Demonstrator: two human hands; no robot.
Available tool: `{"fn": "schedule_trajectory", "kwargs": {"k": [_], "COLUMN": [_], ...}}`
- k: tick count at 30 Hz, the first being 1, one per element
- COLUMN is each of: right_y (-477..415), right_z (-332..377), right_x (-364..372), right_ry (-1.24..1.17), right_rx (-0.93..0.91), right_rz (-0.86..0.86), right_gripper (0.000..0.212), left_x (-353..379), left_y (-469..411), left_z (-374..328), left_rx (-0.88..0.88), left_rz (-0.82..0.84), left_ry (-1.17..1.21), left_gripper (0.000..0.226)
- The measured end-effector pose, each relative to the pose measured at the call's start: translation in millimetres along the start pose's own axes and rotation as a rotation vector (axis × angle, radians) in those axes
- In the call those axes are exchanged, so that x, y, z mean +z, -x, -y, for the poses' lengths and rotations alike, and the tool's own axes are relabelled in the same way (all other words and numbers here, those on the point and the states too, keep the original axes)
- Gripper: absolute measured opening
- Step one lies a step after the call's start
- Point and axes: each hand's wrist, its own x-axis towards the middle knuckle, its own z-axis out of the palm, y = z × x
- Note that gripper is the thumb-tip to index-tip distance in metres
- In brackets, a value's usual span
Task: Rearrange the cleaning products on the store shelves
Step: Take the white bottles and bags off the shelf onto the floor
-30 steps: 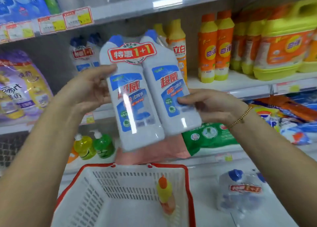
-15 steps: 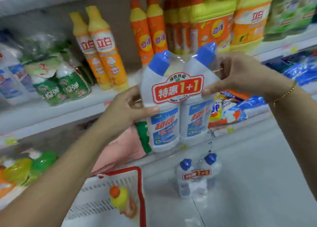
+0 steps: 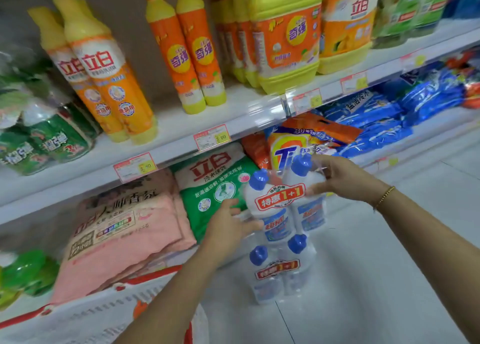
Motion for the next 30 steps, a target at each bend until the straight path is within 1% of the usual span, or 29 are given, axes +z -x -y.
{"fn": "schedule_trajectory", "kwargs": {"k": [1,3,5,6,9,13,17,20,23,25,27,28,30], "right_y": [3,9,13,15,21,30,38,46,43,33,20,13,1], "right_z": [-11,-26,-41,-47,-64,-78,-88,-95,-91,-86,-80,-73,-49], "right_x": [2,9,17,21,32,49,68,79,75,63,50,43,33], "right_ry": [-0.001,0.038,0.062,0.061,0.005,-0.14,-0.14,-0.204,-0.25,-0.146,0.031,0.129,0.303], "right_rx": [0.022,0.046,0.065,0.086,0.187,0.255,0.242,0.286,0.359,0.406,0.423,0.423,0.414], "right_rz": [0.011,0.029,0.025,0.012,-0.038,-0.044,-0.038,-0.034,0.051,0.151,0.259,0.304,0.38], "right_gripper": [0.044,0.048,0.047,0.048,0.056,0.049,0.043,0.04,0.039,0.041,0.039,0.037,0.035], "left_x": [5,11,14,15,16,18,15,14,15,15,13,11,1], "left_y": [5,12,16,15,10,4,3,4,4,5,6,6,8], "left_z": [10,29,39,43,46,52,56,56,57,56,57,55,48], "left_rx": [-0.041,-0.057,0.021,0.053,0.079,0.088,0.068,0.072,0.094,0.09,0.069,0.069,0.09], "left_rz": [0.05,0.173,0.222,0.211,0.14,0.138,0.152,0.16,0.149,0.143,0.158,0.168,0.167], "left_ry": [-0.04,-0.126,-0.259,-0.311,-0.337,-0.328,-0.279,-0.287,-0.308,-0.32,-0.315,-0.303,-0.316], "left_gripper": [0.051,0.048,0.033,0.029,0.033,0.037,0.034,0.032,0.027,0.026,0.027,0.023,0.007]}}
